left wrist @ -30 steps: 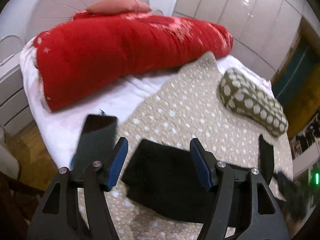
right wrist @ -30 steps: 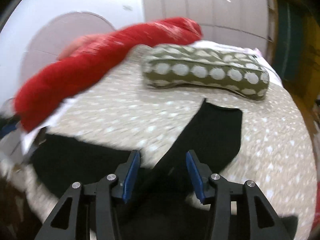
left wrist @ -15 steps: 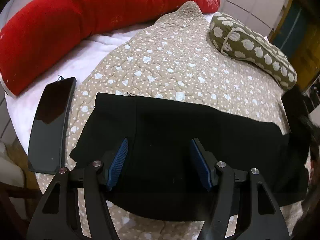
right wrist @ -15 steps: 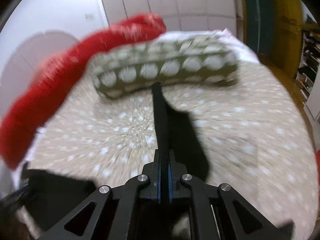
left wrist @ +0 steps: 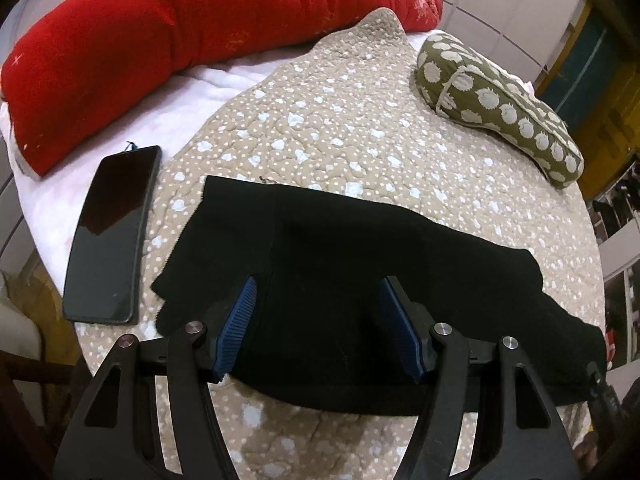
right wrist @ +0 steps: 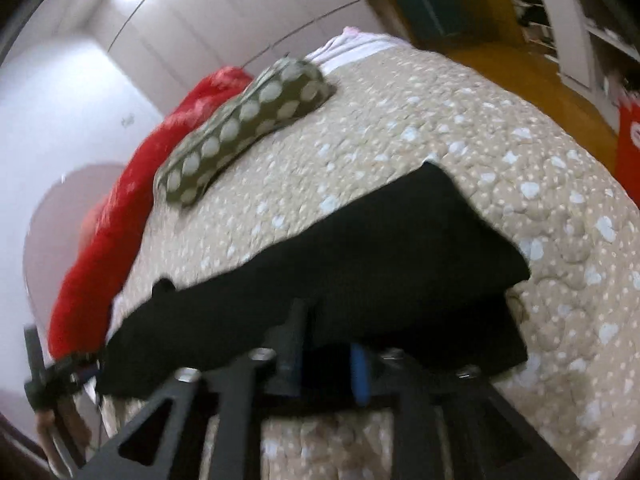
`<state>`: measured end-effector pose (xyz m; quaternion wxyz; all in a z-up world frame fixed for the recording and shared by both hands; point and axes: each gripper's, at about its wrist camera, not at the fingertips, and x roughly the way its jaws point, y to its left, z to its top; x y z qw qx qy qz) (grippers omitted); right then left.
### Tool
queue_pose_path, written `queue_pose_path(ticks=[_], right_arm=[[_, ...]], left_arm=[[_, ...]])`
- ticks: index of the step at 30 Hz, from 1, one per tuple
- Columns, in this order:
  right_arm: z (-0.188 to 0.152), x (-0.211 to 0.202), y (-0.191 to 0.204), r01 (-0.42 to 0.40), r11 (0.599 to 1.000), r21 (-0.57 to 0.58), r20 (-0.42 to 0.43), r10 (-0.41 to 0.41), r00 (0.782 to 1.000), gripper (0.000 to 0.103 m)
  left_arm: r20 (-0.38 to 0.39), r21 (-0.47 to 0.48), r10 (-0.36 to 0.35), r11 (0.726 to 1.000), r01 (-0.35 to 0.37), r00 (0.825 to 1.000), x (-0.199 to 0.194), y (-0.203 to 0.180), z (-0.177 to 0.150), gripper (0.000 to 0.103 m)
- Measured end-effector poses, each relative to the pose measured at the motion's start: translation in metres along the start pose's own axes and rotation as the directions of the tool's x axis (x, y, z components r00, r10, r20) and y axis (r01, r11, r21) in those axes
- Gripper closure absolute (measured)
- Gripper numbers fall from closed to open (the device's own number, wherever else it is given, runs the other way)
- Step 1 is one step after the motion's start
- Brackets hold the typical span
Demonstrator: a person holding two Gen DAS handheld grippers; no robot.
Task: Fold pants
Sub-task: 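Lower the folded edge onto the pants and open both tools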
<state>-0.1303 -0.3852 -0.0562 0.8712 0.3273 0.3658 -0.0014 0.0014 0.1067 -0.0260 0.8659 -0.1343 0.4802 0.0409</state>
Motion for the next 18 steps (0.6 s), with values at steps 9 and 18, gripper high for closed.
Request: queue_pose_path(ticks=[9,18], right_arm=[[0.004,0.002,0.003,0.178,0.972,-0.155,-0.064,-0.189,0.980,0.085],[-0.052,-0.007,0.108,-0.152,0.850,-0.505,-0.195,0.059,0.979,0.074]], left_arm=[[0.011,-0.063,0.021,0.998,-0.020,1.000,-0.006,0.027,0.003,0.039],[0.040,-0.106,0.081,0.991,-0.076,0.996,-0.010,0.050,0.006,0.039]])
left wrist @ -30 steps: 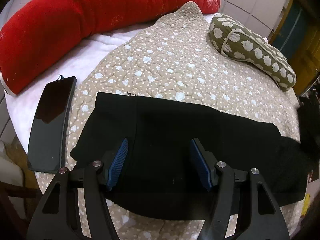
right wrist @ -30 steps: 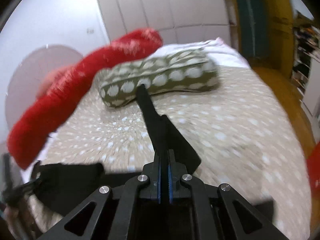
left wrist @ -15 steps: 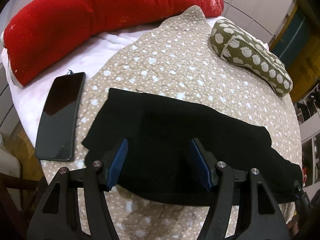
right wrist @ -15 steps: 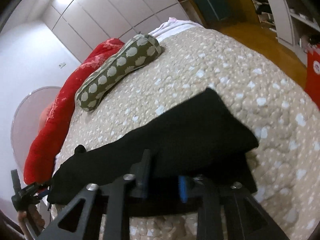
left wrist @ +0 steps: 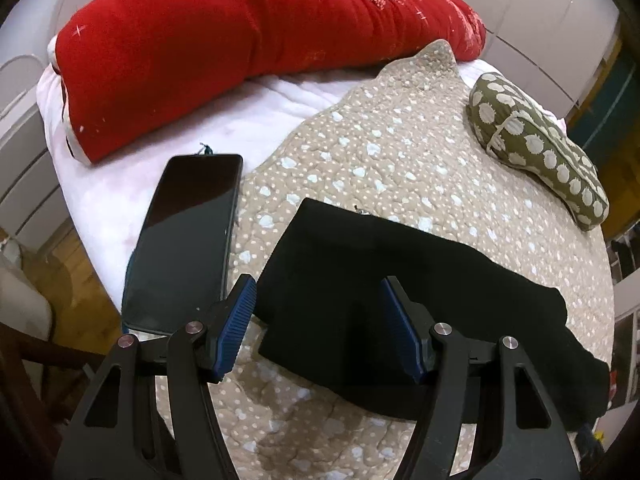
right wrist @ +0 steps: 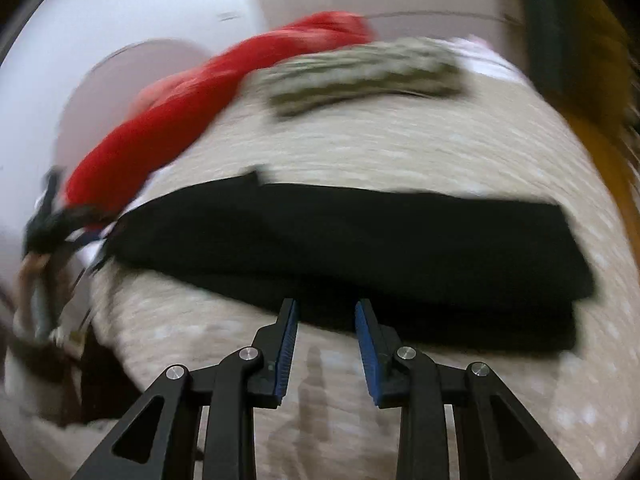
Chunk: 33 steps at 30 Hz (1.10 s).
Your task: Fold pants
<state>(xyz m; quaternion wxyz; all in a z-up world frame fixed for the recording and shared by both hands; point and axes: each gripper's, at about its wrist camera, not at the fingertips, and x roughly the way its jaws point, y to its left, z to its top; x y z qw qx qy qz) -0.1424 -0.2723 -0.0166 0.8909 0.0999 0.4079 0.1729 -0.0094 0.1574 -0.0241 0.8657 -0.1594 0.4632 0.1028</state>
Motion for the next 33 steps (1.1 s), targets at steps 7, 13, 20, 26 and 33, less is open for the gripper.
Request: queue_pose_path(ticks=[7,13,20,26,33], right_arm=[[0.022,0.063,0.104,-0.183,0.918,-0.352,-0.013,0.191,0.981,0.075],[0.018,0.112,0.146,-0.172,0.808,-0.564,-0.079,0.155,0.985,0.075],[0.044,0.126,0.143,-0.286,0.845,-0.453,-0.103,0.269,0.958,0.098],[0.040,0.138,0.167,-0.333,0.848,-0.413,-0.138,0.303,0.943,0.098],[0.043,0.112,0.132,-0.337,0.892,-0.301,-0.070,0.332,0.941,0.087]], left_arm=[[-0.012,-0.021,0.001,1.000,-0.001,1.000,0.001,0.010,0.001,0.039],[-0.021,-0.051,0.004,0.999,-0.006,1.000,0.007,0.021,0.009,0.039],[-0.020,-0.054,-0.002,0.999,0.001,1.000,0.012,0.019,0.017,0.039],[0.034,-0.028,0.005,1.000,-0.004,0.999,0.001,0.011,0.022,0.039],[0.039,0.012,-0.010,1.000,0.010,0.999,-0.002,-0.003,0.013,0.039]])
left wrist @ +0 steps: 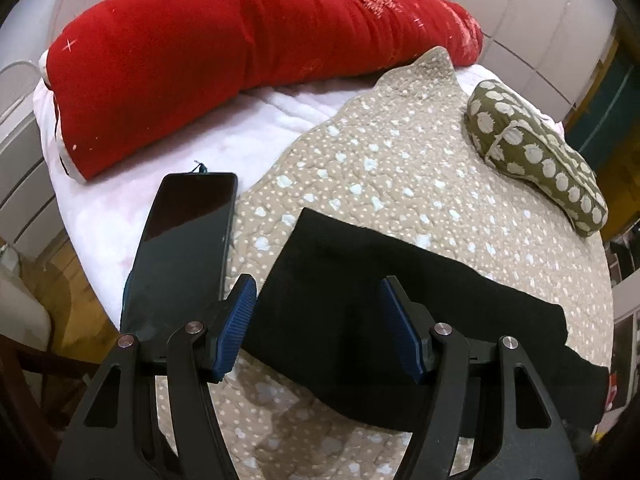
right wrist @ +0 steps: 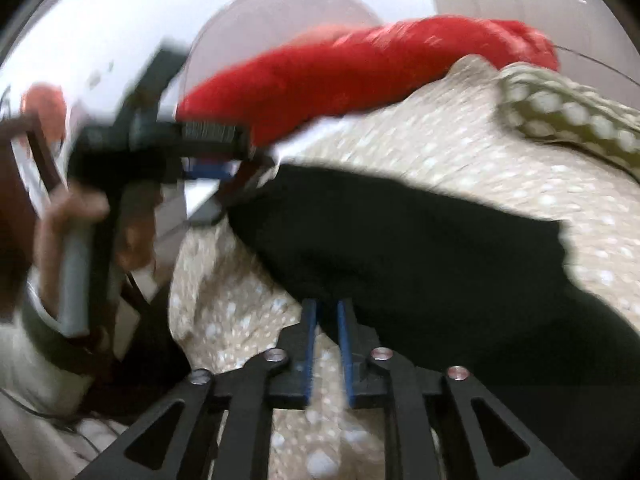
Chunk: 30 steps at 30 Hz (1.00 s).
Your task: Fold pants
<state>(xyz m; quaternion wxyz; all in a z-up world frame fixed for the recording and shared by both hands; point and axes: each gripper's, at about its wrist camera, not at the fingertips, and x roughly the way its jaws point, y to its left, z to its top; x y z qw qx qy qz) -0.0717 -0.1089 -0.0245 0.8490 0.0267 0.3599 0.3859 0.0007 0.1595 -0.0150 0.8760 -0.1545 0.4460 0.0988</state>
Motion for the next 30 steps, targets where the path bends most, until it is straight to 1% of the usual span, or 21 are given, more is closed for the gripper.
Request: queue_pose_path(ticks=[1,2,4,5,6,8,9,11,13,15,17,19,22,24,27,30], right_arm=[[0.001,-0.009,-0.007,0.027,0.999,0.021,0.028,-0.028,0.999,0.086],[0.004,-0.018,-0.018,0.072,0.996,0.058,0.053,-0.075,0.996,0.085],[0.010,-0.025,-0.038,0.154,0.981,0.116,0.067,-0.162,0.984,0.085],[0.013,-0.025,-0.046,0.190,0.972,0.136,0.058,-0.200,0.978,0.085],[0.016,-0.022,-0.052,0.200,0.968,0.150,0.047,-0.209,0.977,0.085],[0.021,-0.014,-0.055,0.183,0.971,0.152,0.045,-0.192,0.980,0.085],[0.023,-0.006,-0.056,0.204,0.968,0.146,0.037,-0.212,0.977,0.085],[0.026,0.012,-0.061,0.277,0.951,0.136,-0.012,-0.278,0.960,0.085],[0.027,0.031,-0.073,0.312,0.940,0.139,-0.062,-0.306,0.950,0.087],[0.026,0.037,-0.086,0.303,0.936,0.179,-0.067,-0.296,0.953,0.087],[0.028,0.032,-0.090,0.297,0.933,0.204,-0.067,-0.289,0.955,0.087],[0.030,0.022,-0.081,0.286,0.937,0.199,-0.055,-0.280,0.958,0.085],[0.028,0.009,-0.056,0.201,0.966,0.162,-0.029,-0.199,0.980,0.085],[0.019,0.005,-0.039,0.175,0.976,0.126,-0.025,-0.174,0.984,0.085],[0.002,0.010,-0.028,0.193,0.977,0.095,-0.062,-0.188,0.980,0.085],[-0.018,0.018,-0.030,0.210,0.973,0.097,-0.125,-0.197,0.972,0.084]], left_arm=[[0.008,0.005,-0.003,1.000,0.003,1.000,-0.001,-0.003,-0.001,0.039],[0.011,0.015,-0.009,1.000,0.009,1.000,-0.001,-0.006,-0.003,0.039],[0.001,0.038,-0.020,0.999,0.020,1.000,0.002,-0.016,-0.007,0.039],[-0.006,0.048,-0.027,0.998,0.027,1.000,0.004,-0.020,-0.010,0.039],[-0.012,0.061,-0.034,0.998,0.035,0.999,0.006,-0.025,-0.013,0.039],[-0.021,0.095,-0.036,0.995,0.038,0.999,0.010,-0.036,-0.019,0.039],[-0.022,0.112,-0.028,0.993,0.031,0.999,0.013,-0.040,-0.023,0.039],[-0.022,0.138,0.002,0.990,0.001,1.000,0.019,-0.045,-0.028,0.039],[-0.018,0.152,0.018,0.988,-0.015,1.000,0.023,-0.045,-0.032,0.039],[-0.016,0.168,0.032,0.985,-0.029,0.999,0.026,-0.046,-0.034,0.039],[-0.009,0.181,0.047,0.982,-0.045,0.999,0.028,-0.046,-0.035,0.039],[-0.009,0.175,0.048,0.983,-0.046,0.999,0.029,-0.044,-0.034,0.039],[-0.008,0.165,0.043,0.985,-0.041,0.999,0.029,-0.042,-0.034,0.039],[-0.004,0.169,0.044,0.985,-0.043,0.999,0.029,-0.043,-0.035,0.039],[0.005,0.173,0.048,0.984,-0.048,0.999,0.028,-0.044,-0.036,0.039],[0.019,0.174,0.048,0.983,-0.050,0.999,0.025,-0.044,-0.037,0.039]])
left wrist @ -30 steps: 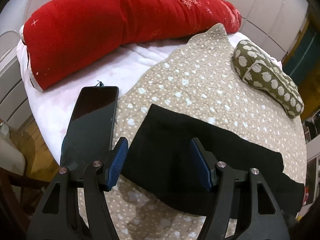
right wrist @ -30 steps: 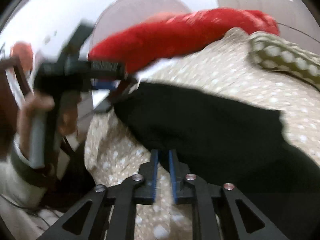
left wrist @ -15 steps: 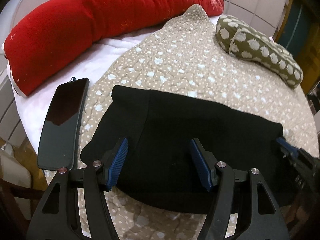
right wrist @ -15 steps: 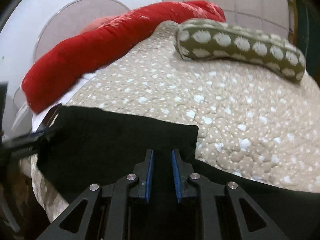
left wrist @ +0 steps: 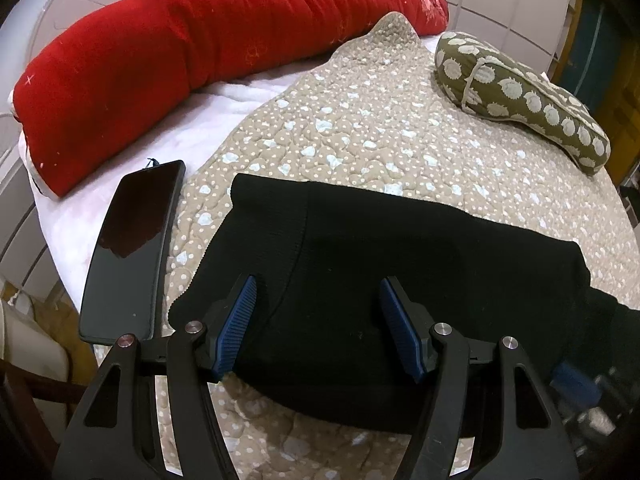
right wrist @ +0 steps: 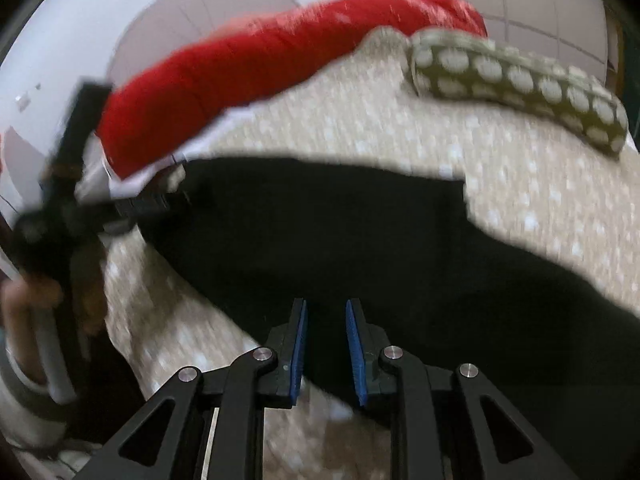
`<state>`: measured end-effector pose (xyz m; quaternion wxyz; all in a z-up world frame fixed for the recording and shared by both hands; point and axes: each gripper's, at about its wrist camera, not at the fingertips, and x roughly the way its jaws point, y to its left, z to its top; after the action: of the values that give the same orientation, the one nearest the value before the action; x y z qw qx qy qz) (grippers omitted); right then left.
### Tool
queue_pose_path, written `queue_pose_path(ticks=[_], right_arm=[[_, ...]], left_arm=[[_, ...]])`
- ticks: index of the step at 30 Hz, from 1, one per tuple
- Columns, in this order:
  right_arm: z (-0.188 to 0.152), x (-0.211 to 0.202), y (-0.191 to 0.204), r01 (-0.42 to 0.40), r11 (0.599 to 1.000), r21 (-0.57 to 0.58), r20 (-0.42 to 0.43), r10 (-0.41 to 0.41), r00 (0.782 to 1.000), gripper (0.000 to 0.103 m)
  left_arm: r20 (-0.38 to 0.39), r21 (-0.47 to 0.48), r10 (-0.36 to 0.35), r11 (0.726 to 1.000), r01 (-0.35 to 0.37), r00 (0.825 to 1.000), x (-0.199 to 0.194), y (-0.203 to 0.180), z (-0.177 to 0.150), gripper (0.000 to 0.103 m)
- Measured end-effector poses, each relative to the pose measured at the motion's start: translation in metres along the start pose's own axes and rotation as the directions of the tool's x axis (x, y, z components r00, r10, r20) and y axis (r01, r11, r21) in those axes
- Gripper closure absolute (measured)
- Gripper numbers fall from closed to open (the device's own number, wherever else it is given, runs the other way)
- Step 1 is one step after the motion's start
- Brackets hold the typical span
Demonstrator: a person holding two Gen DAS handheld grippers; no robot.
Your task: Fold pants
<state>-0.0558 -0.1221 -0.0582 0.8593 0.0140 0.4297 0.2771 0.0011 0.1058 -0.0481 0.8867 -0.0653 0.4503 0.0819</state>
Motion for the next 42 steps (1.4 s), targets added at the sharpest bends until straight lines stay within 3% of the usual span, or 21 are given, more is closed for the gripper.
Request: queue_pose_path(ticks=[4,8,13,17,20,25,33,42], right_arm=[[-0.007,-0.022,0.000,-0.006,1.000,-0.022,0.016,0.006,1.000,0.083],[-0.011,-0.043,-0.015,0.075,0.997,-0.006,0.054,-0.074,0.996,0.081],[-0.022,-0.062,-0.053,0.170,0.980,0.104,0.072,-0.178,0.981,0.080],[-0.040,-0.068,-0.085,0.256,0.947,0.195,0.026,-0.266,0.964,0.079],[-0.053,-0.077,-0.102,0.236,0.942,0.239,0.031,-0.251,0.968,0.079],[-0.063,-0.087,-0.107,0.238,0.937,0.255,0.038,-0.256,0.966,0.079],[-0.079,-0.113,-0.130,0.321,0.895,0.308,0.028,-0.346,0.938,0.078],[-0.106,-0.144,-0.158,0.348,0.848,0.399,0.034,-0.393,0.919,0.072]], left_arm=[[0.015,0.007,0.001,1.000,-0.001,1.000,-0.011,-0.001,0.001,0.039],[0.041,0.008,-0.033,0.999,0.033,0.999,-0.027,-0.007,0.003,0.039],[0.049,0.051,-0.073,0.996,0.071,0.996,-0.037,-0.028,0.000,0.039],[0.043,0.084,-0.108,0.991,0.104,0.993,-0.037,-0.044,-0.008,0.039],[0.011,0.103,-0.133,0.986,0.131,0.991,-0.029,-0.055,-0.016,0.039],[-0.012,0.132,-0.100,0.986,0.100,0.995,-0.014,-0.069,-0.026,0.039],[-0.006,0.170,-0.139,0.976,0.138,0.990,-0.027,-0.085,-0.023,0.039],[-0.032,0.245,-0.213,0.945,0.215,0.976,-0.034,-0.124,-0.023,0.039]])
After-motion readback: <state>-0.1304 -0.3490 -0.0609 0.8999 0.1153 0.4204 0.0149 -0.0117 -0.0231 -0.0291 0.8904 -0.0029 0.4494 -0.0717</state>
